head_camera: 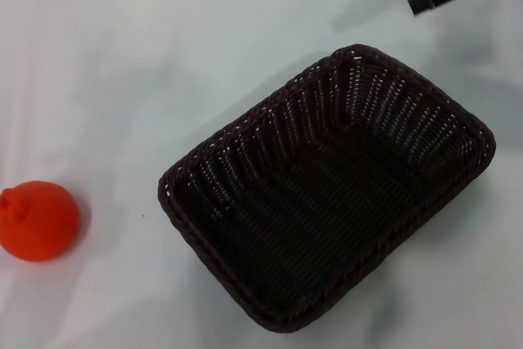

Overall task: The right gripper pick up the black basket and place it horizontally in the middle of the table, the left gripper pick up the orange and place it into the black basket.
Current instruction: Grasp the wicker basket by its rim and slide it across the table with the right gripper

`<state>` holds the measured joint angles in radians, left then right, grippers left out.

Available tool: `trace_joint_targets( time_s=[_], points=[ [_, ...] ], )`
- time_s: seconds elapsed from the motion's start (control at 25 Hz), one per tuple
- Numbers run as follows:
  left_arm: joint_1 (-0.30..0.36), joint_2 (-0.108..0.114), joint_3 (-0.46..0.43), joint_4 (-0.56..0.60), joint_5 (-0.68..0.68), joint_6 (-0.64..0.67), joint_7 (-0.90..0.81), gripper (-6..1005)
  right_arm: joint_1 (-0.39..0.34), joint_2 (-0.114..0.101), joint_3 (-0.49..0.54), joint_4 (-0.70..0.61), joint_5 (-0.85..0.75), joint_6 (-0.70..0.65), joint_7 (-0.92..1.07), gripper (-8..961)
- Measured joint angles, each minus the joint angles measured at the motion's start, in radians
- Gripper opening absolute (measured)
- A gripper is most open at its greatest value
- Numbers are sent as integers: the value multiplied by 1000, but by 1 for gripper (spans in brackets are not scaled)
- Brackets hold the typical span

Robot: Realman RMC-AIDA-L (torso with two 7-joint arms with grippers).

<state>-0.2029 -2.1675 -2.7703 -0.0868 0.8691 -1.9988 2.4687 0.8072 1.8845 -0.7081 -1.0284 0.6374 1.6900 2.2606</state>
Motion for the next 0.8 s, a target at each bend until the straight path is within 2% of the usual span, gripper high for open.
trace_joint_targets(
  time_s=[0.44,0.6,0.8],
  points=[
    [-3,0,0,2,7,0,-1,883,20,6,-120,73,-90,15,-8,915],
    [-6,-1,2,3,7,1,-2,883,24,17,-153,129,-95,-20,-23,915],
    [-11,-2,2,4,7,4,-2,883,30,37,-166,206,-97,-51,-65,847]
  ],
)
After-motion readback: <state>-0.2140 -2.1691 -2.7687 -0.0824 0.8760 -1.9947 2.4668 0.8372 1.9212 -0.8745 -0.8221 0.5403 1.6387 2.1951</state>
